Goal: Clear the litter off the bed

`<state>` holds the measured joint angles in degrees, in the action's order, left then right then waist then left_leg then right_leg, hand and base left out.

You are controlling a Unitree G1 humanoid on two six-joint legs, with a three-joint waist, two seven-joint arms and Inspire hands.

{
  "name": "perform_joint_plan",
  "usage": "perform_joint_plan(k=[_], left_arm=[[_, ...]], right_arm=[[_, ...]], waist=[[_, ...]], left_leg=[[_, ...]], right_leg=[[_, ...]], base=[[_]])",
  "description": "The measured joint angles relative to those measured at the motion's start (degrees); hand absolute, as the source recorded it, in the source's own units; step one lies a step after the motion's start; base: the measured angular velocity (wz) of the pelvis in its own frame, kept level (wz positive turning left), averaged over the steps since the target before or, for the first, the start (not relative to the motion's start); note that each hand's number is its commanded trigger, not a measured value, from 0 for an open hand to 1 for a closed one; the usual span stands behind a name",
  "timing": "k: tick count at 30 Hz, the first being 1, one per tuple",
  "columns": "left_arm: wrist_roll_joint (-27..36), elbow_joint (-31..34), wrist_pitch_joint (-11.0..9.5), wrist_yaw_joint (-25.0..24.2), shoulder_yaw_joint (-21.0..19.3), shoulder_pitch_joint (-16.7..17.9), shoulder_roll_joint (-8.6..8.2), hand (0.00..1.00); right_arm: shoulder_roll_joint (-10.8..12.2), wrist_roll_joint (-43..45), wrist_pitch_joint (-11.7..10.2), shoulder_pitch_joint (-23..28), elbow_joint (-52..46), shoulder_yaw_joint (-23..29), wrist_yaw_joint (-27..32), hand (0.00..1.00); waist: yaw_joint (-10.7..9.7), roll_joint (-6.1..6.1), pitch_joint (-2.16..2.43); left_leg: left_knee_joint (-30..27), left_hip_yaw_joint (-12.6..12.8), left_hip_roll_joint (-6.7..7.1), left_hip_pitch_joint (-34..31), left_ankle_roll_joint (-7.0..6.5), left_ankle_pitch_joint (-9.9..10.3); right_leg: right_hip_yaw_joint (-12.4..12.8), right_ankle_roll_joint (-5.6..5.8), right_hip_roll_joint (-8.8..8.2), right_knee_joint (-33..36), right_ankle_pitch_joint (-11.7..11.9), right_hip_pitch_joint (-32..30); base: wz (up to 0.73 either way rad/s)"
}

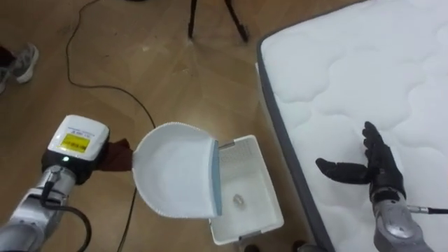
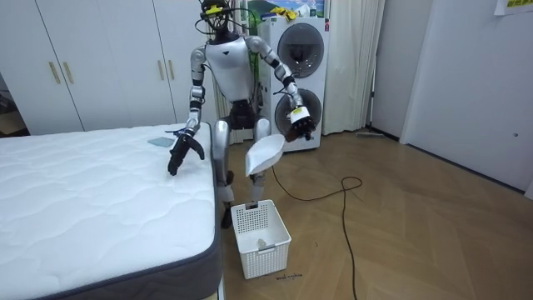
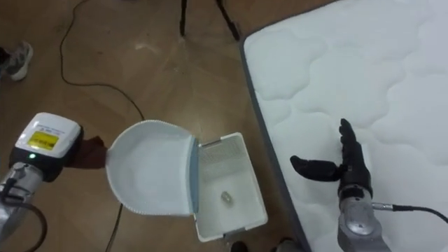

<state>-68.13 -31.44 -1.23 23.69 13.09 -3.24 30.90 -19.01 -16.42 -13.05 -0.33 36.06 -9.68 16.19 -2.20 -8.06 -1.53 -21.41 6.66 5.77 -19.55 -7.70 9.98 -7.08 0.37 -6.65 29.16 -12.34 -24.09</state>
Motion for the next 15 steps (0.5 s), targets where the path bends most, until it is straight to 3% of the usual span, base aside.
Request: perform_joint_plan(k=[3,6,10,12,15], left_arm=[[5.4,0.1,-2.3,2.3,-1.7,3.2,-3.36,1.00],[8.2,0.3,-4.8,3.2,-1.8,3.5,-5.77,1.00],[9.0,1.7,-7.6,3.3,-1.8,3.5,-5.92,1.00],[9.6,2.9,-7.7,3.3,-1.8,3.5,-6.25,1.00],[10.2,3.8,-7.7,3.4,-2.5,3.5,-8.61,1.00]], right_arm=[[1.3,-1.6,0.1,1.4,0.0,0.0,-0.7,0.00],[1.4,-4.1,0.1,1.7,-0.1,0.4,-1.1,0.00],[1.7,-2.6,0.2,2.0,-0.8,2.3,-2.7,0.00],[1.7,-2.0,0.4,3.0,-2.2,2.7,-3.0,0.00],[1.7,-2.3,1.0,3.7,-3.6,3.1,-5.3,0.00]], waist=[[1.0,1.67,0.75],[0.9,2.81,1.06],[0.2,3.37,1.12],[0.3,3.52,1.06],[1.2,3.79,0.87]], left_leg=[[1.6,2.0,-1.36,2.7,0.50,0.4],[1.8,3.2,-2.28,4.0,0.75,1.0],[1.2,5.6,-3.44,5.8,0.90,2.4],[1.2,8.8,-4.54,7.7,1.03,3.5],[2.2,15.0,-5.80,10.4,0.99,4.5]], right_leg=[[2.4,-0.43,2.06,-2.9,1.6,2.0],[4.7,-0.46,3.65,-4.5,2.6,3.3],[7.5,-0.47,5.17,-5.3,3.1,4.7],[8.8,-0.63,6.10,-5.4,3.5,5.4],[7.4,-1.39,6.33,-5.5,4.6,5.3]], base=[[-0.59],[-0.36],[-0.43],[-0.81],[-0.98]])
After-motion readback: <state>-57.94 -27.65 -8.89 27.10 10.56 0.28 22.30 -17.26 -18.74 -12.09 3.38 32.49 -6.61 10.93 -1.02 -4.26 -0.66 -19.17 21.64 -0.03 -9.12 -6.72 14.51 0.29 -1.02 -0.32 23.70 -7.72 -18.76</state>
